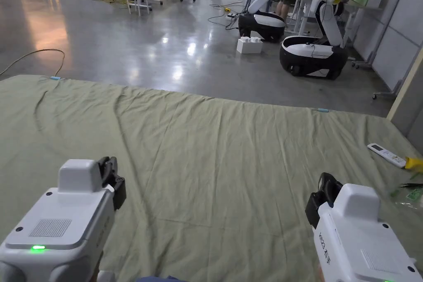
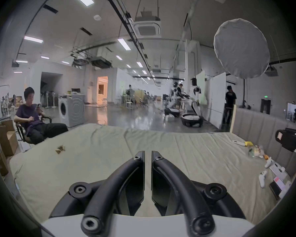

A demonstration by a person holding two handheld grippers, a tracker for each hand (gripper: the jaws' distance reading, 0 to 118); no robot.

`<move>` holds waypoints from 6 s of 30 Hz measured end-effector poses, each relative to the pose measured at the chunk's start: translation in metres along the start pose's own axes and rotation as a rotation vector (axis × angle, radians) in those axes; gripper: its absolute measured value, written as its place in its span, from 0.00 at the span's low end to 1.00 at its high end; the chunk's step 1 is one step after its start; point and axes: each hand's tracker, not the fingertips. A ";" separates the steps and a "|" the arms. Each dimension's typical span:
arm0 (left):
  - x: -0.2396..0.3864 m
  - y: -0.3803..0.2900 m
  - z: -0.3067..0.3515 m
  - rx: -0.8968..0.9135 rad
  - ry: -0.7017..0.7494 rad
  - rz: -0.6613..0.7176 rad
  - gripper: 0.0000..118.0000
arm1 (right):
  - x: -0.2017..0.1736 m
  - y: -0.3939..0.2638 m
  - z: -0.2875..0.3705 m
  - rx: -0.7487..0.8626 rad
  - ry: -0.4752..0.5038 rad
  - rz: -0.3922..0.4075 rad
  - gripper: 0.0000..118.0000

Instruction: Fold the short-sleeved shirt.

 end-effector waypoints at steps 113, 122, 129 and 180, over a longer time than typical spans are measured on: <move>-0.433 -0.054 -0.098 -1.051 -0.075 0.416 0.38 | -0.042 -0.025 -0.031 -0.111 0.058 0.064 0.01; -0.426 -0.026 -0.073 -0.908 0.194 0.274 0.58 | -0.041 -0.032 -0.035 -0.148 0.074 0.037 0.01; -0.377 -0.006 -0.045 -0.561 0.110 0.188 0.59 | -0.044 -0.037 -0.036 -0.150 0.101 0.038 0.00; 0.016 -0.028 -0.016 -0.056 0.006 -0.048 0.06 | -0.033 -0.040 -0.020 -0.100 0.065 0.001 0.00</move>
